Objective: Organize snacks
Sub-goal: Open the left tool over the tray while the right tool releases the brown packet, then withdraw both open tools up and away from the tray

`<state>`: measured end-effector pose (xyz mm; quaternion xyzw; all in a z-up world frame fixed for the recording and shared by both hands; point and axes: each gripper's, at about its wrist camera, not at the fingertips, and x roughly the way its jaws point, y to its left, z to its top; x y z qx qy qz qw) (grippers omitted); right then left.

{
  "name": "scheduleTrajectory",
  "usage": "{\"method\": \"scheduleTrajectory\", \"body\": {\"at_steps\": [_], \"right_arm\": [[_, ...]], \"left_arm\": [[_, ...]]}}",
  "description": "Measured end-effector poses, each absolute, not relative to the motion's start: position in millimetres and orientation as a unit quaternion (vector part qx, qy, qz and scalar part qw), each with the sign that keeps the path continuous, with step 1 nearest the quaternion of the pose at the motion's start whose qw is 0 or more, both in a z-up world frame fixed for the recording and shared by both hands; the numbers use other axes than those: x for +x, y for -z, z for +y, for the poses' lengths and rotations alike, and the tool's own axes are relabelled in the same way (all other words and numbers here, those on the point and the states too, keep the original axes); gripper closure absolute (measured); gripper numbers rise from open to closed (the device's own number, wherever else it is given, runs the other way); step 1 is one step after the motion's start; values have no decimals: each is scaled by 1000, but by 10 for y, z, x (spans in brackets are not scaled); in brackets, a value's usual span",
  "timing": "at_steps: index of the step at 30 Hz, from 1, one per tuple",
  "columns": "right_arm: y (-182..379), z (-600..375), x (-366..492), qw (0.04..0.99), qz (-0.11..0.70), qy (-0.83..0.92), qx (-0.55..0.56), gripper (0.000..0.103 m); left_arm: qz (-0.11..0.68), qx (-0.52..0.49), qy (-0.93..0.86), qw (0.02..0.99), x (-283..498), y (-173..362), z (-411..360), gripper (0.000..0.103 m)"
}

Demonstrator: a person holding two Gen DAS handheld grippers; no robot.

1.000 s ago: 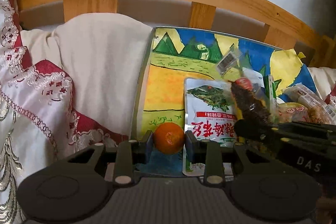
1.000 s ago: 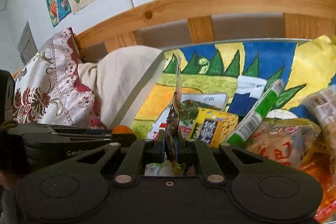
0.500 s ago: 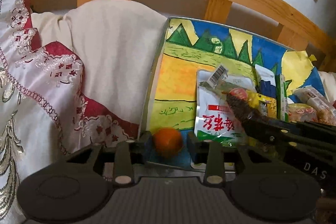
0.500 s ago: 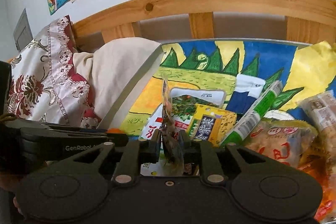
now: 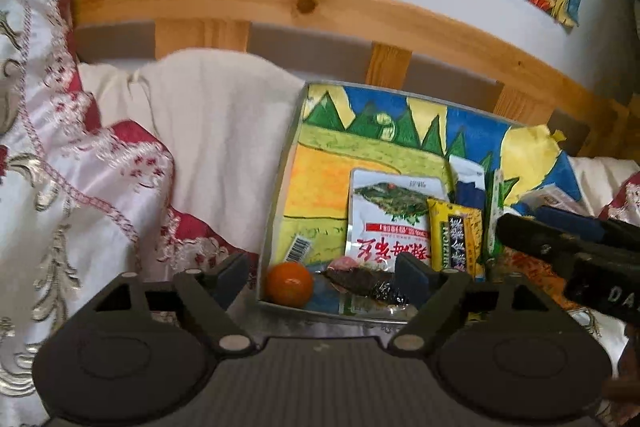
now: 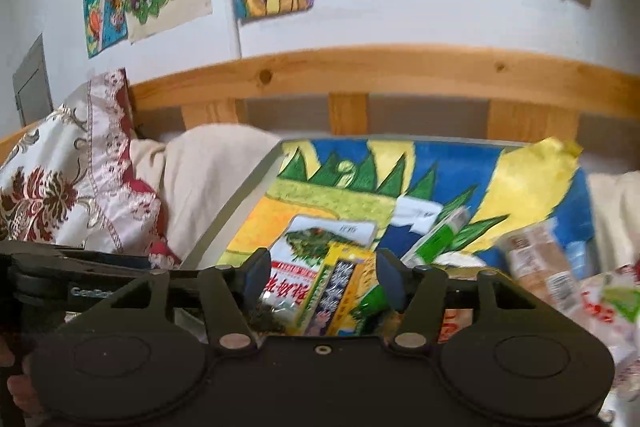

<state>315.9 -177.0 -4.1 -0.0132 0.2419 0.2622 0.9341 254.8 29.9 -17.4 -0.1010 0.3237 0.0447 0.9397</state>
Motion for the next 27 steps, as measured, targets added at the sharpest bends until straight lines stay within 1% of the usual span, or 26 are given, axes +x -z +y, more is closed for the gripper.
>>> {"method": "scheduleTrajectory", "body": {"at_steps": [2, 4, 7, 12, 15, 21, 27], "right_arm": [[-32, -1827, 3080, 940, 229, -251, -10, 32], [-99, -1876, 3006, 945, 219, -241, -7, 29], [-196, -1975, 2877, 950, 210, -230, 5, 21], [-320, -2117, 2610, 955, 194, -223, 6, 15], [-380, -2195, 2409, 958, 185, -220, 4, 8], [-446, -2343, 2006, 962, 173, -210, 10, 3], [-427, -2465, 1615, 965, 173, -193, 22, 1]], "left_arm": [[312, -97, -47, 944, 2468, 108, 299, 14], [300, -91, -49, 948, 2378, 36, 297, 9], [278, -85, -50, 955, 2212, -73, 268, 5], [257, -84, -45, 962, 1932, -189, 201, 3], [249, -83, -41, 964, 1755, -236, 157, 1], [243, -82, -39, 966, 1430, -294, 92, 1], [239, -82, -43, 967, 1134, -312, 38, 1]]}}
